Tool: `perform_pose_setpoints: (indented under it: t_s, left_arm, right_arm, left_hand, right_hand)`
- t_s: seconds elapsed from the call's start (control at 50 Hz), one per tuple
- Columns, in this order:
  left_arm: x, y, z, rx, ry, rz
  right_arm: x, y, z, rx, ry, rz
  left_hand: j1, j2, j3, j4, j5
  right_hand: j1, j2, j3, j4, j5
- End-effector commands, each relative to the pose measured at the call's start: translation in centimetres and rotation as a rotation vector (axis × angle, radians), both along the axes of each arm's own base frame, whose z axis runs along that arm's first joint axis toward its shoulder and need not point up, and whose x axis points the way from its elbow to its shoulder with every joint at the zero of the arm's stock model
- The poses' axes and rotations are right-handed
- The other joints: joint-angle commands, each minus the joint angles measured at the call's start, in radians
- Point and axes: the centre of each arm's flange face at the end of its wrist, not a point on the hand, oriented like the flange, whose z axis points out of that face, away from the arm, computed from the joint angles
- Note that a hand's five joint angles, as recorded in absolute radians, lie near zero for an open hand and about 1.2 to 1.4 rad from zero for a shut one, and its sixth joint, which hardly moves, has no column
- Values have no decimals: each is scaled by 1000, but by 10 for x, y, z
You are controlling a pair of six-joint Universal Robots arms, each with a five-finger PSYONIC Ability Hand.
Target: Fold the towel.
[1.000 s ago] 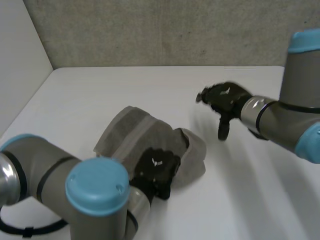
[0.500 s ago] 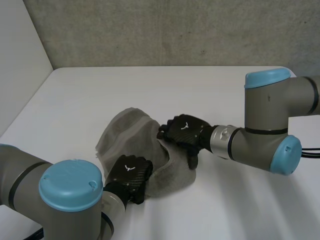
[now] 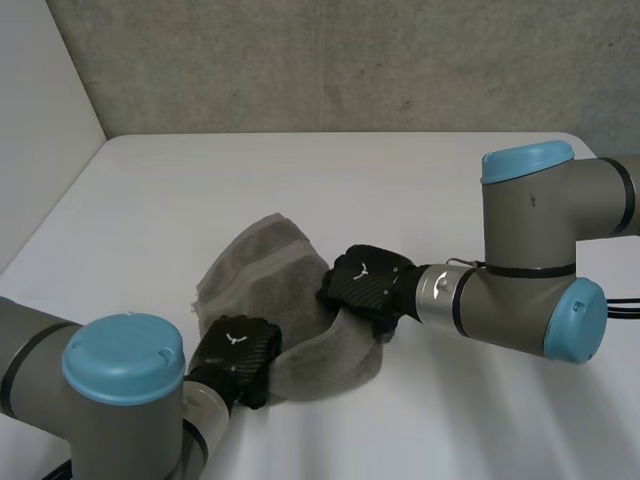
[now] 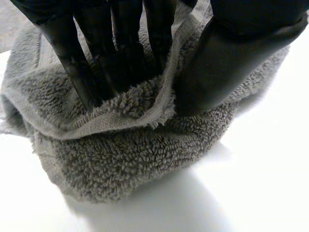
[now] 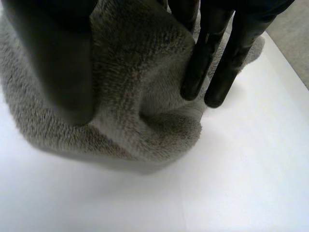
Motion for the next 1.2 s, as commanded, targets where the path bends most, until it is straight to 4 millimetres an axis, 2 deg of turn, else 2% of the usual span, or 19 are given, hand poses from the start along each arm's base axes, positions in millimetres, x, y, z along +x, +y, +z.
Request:
perform_pose_setpoints:
  t_s: [0.02,0.16,0.2,0.22,0.24,0.26,0.28,0.3,0.32,0.34,0.36,0.44,0.46,0.5,0.62,0.72,0.94,1.12,1.2]
  left_arm:
    - [6,-9,2,-3,3,34]
    - [3,-44,24,-103,67,82]
    - [3,-62,36,-160,85,106]
    - [3,-84,53,-232,99,130]
    - [3,-84,53,-233,99,131]
    - [5,-108,75,-319,108,157]
    - [8,-131,101,-413,117,181]
    - [8,-131,101,-414,117,181]
    - [10,-149,130,-513,135,204]
    - [9,-163,163,-615,161,222]
    - [9,-163,164,-616,161,222]
    - [10,-180,253,-869,287,255]
    - [10,-180,254,-870,288,255]
    - [10,-179,284,-962,340,262]
    - [11,-172,282,-953,339,256]
    - [9,-162,201,-747,220,218]
    - [24,-126,78,-513,61,192]
    - [37,-111,27,-428,-23,182]
    - [38,-106,18,-398,-49,170]
  right_arm:
    - [0,0,-2,8,13,9]
    - [8,-19,24,-145,-5,25]
    - [19,-42,76,-310,-113,-16]
    - [19,-42,76,-311,-114,-17]
    - [23,-54,112,-395,-207,-68]
    - [24,-66,156,-483,-336,-142]
    - [24,-66,156,-484,-338,-143]
    - [22,-75,199,-562,-493,-220]
    - [22,-75,200,-562,-495,-221]
    - [14,-81,239,-620,-664,-290]
    - [3,-83,275,-659,-837,-352]
    - [-21,-87,310,-655,-1058,-431]
    - [-24,-88,311,-625,-1078,-454]
    - [-24,-89,306,-602,-1055,-466]
    - [-9,-93,240,-404,-781,-504]
    - [2,-88,180,-233,-561,-457]
    - [-12,-63,65,37,-215,-440]
    - [-33,-30,5,143,11,-400]
    - [-39,-28,1,161,19,-413]
  left_hand:
    - [-26,-10,-8,-6,-20]
    - [-15,2,3,6,-9]
    - [-9,7,9,12,-3]
    - [-3,13,15,18,3]
    - [-3,13,15,18,3]
    - [0,16,18,21,6]
    - [0,16,18,21,6]
    - [0,16,18,21,6]
    - [0,16,18,21,6]
    - [0,16,18,21,6]
    - [0,16,18,21,6]
    - [-12,5,6,9,-6]
    - [-12,5,6,9,-6]
    - [-15,2,4,6,-9]
    - [-20,-4,-2,0,-14]
    - [-41,-25,-23,-20,-35]
    - [-194,-178,-176,-173,-188]
    - [-229,-213,-211,-208,-223]
    - [-591,-575,-573,-571,-585]
  right_hand:
    - [544,553,559,560,558]
    - [604,613,619,620,618]
    - [604,613,619,620,618]
    - [604,613,619,620,618]
    - [604,613,619,620,618]
    - [604,613,619,620,618]
    - [604,613,619,620,618]
    - [604,613,619,620,618]
    - [604,613,619,620,618]
    - [604,613,619,620,618]
    - [604,613,619,620,618]
    - [604,613,619,620,618]
    - [604,613,619,620,618]
    - [604,613,619,620,618]
    - [604,613,619,620,618]
    - [604,613,619,620,618]
    - [604,613,619,620,618]
    - [604,613,619,620,618]
    - [604,613,619,620,618]
